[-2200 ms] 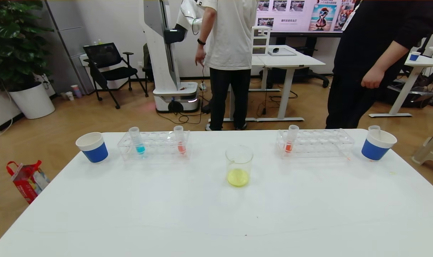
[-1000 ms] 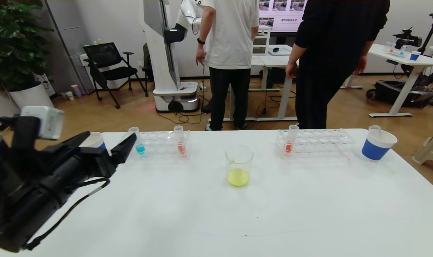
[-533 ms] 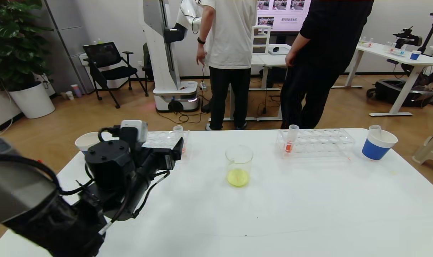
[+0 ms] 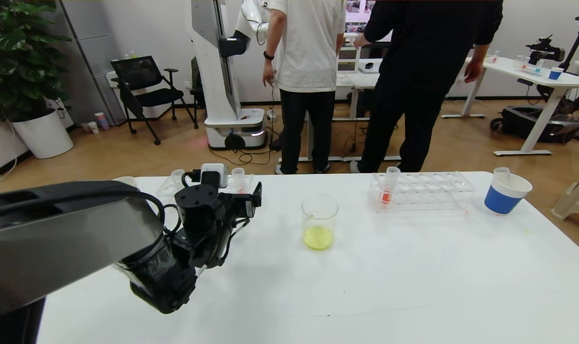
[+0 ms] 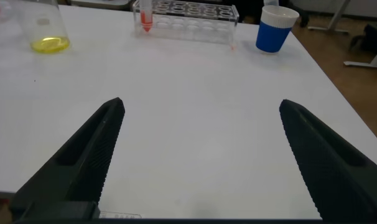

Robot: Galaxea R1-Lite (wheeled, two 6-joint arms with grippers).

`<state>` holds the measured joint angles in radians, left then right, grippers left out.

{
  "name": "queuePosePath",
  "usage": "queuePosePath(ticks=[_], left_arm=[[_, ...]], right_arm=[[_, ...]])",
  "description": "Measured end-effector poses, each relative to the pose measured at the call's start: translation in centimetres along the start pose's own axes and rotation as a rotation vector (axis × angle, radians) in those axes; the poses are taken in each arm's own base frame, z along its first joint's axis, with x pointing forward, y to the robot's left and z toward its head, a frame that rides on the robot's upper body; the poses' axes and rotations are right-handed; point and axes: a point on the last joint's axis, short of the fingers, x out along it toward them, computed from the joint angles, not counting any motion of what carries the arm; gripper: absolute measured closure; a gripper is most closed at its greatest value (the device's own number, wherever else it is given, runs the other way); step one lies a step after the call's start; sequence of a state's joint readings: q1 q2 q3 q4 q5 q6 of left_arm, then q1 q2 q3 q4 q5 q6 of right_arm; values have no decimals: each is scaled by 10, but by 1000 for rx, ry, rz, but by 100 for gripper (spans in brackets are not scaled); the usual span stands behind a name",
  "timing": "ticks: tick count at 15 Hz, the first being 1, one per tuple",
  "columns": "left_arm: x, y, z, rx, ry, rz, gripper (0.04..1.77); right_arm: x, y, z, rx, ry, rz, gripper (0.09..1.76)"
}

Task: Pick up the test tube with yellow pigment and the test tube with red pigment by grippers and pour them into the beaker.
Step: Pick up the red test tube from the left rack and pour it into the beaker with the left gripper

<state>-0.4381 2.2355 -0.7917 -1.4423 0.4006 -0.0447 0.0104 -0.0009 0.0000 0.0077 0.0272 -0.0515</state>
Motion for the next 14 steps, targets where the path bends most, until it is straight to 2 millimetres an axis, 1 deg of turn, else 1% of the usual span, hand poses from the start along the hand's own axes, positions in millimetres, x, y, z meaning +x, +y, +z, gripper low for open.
queuePosePath(ticks=[3, 6, 9, 14], left_arm=[[31, -1, -3, -2, -18, 20, 6], [48, -4, -9, -7, -31, 23, 6], [55, -5, -15, -9, -35, 23, 6], [57, -4, -17, -13, -41, 27, 6]], right_arm=[[0, 0, 0, 0, 0, 0, 11], [0, 0, 0, 0, 0, 0, 11], [0, 0, 0, 0, 0, 0, 11], [0, 0, 0, 0, 0, 0, 11]])
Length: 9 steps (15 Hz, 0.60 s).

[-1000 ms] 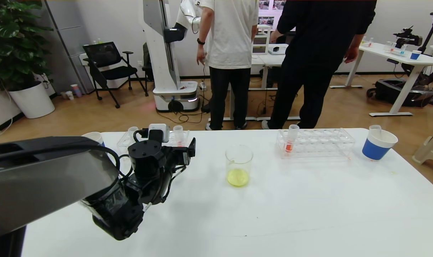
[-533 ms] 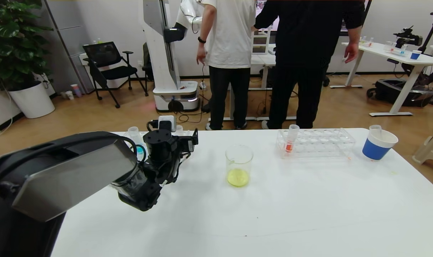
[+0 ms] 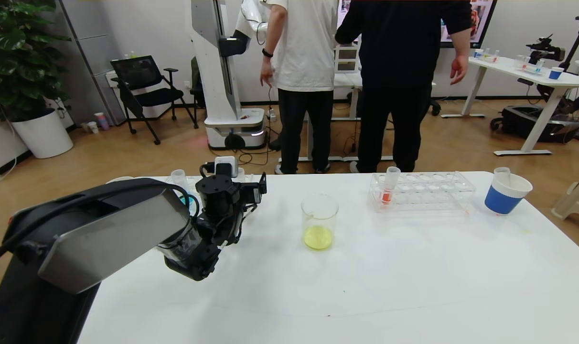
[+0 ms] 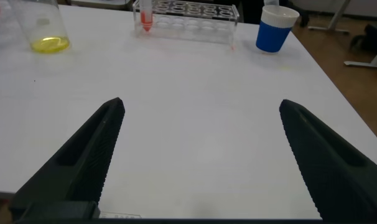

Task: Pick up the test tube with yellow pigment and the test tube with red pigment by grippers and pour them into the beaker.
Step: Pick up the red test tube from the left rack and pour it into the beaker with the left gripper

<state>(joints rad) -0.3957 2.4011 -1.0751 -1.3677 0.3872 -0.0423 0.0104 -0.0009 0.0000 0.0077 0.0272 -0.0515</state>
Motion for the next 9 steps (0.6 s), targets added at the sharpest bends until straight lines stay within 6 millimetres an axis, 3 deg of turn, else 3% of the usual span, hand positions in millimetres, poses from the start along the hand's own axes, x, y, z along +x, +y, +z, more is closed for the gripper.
queuePosePath(ticks=[4, 5, 6, 7, 8, 9], left_arm=[[-1, 0, 2, -11, -20, -1, 6], [-1, 0, 1, -11, -22, -2, 16], [-1, 0, 1, -10, -20, -2, 38], [-2, 1, 0, -8, -17, -2, 75], [-2, 0, 0, -6, -17, 0, 124], [-2, 1, 0, -4, -16, -1, 144]], right_arm=[[0, 0, 0, 0, 0, 0, 11], [0, 0, 0, 0, 0, 0, 11], [0, 0, 0, 0, 0, 0, 11], [0, 0, 0, 0, 0, 0, 11], [0, 0, 0, 0, 0, 0, 11], [0, 0, 0, 0, 0, 0, 11]])
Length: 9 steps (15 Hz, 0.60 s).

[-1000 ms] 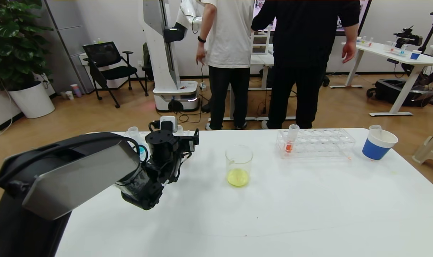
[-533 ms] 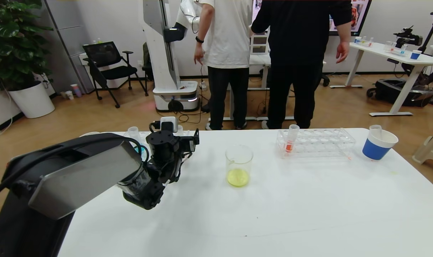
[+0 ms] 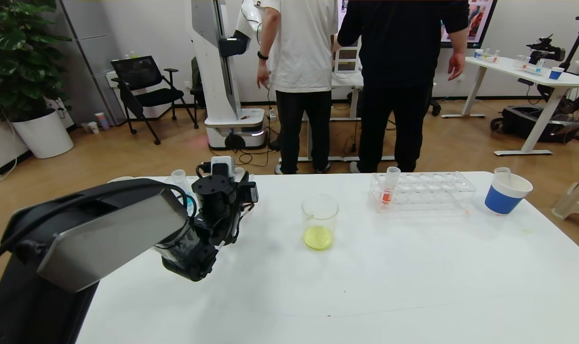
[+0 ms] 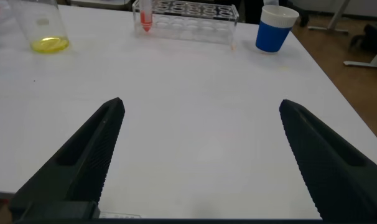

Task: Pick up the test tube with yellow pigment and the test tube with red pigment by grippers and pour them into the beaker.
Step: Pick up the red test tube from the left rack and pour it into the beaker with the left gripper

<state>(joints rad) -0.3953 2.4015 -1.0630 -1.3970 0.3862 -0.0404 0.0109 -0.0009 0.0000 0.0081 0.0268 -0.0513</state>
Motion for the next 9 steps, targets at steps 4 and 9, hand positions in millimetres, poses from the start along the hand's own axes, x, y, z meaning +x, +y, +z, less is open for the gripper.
queuePosePath(ticks=[4, 9], left_arm=[[-1, -2, 0, 0, 0, -5, 128], [-1, -3, 18, 34, -8, -25, 128]], right_arm=[[0, 0, 0, 0, 0, 0, 11], [0, 0, 0, 0, 0, 0, 11]])
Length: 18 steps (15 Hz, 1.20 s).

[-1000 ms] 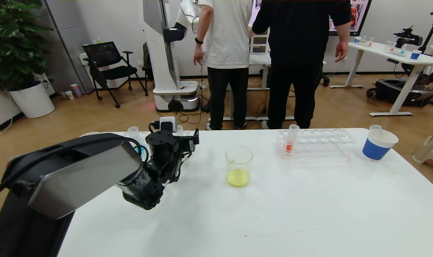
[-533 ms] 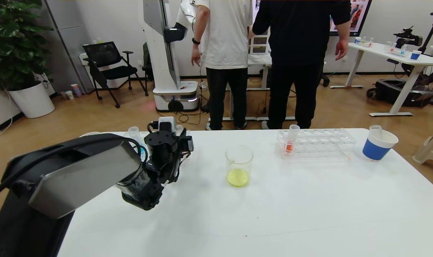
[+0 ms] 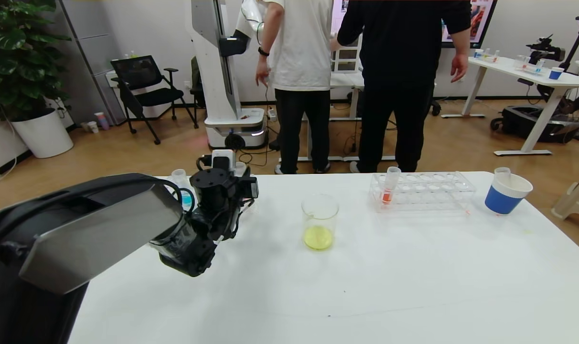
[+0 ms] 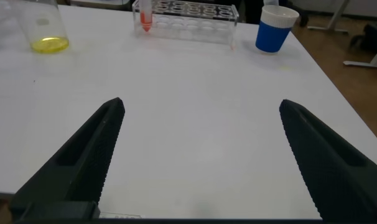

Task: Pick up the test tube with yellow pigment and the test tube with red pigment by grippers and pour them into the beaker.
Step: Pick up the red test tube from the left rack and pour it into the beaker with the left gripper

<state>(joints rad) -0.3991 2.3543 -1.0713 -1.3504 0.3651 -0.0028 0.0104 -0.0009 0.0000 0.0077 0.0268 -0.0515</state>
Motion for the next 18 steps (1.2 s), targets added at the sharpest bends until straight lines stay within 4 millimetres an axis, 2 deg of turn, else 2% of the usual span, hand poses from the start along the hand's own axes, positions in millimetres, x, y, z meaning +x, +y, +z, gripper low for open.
queuePosePath(ticks=[7, 11, 15, 18], left_arm=[[-2, 1, 72, -1, -18, -64, 129], [-2, -9, 85, 27, -69, -209, 129], [-2, -18, 90, 147, -144, -530, 129], [-3, -21, 86, 318, -265, -739, 129]], right_arm=[[0, 0, 0, 0, 0, 0, 11], [0, 0, 0, 0, 0, 0, 11], [0, 0, 0, 0, 0, 0, 11], [0, 0, 0, 0, 0, 0, 11]])
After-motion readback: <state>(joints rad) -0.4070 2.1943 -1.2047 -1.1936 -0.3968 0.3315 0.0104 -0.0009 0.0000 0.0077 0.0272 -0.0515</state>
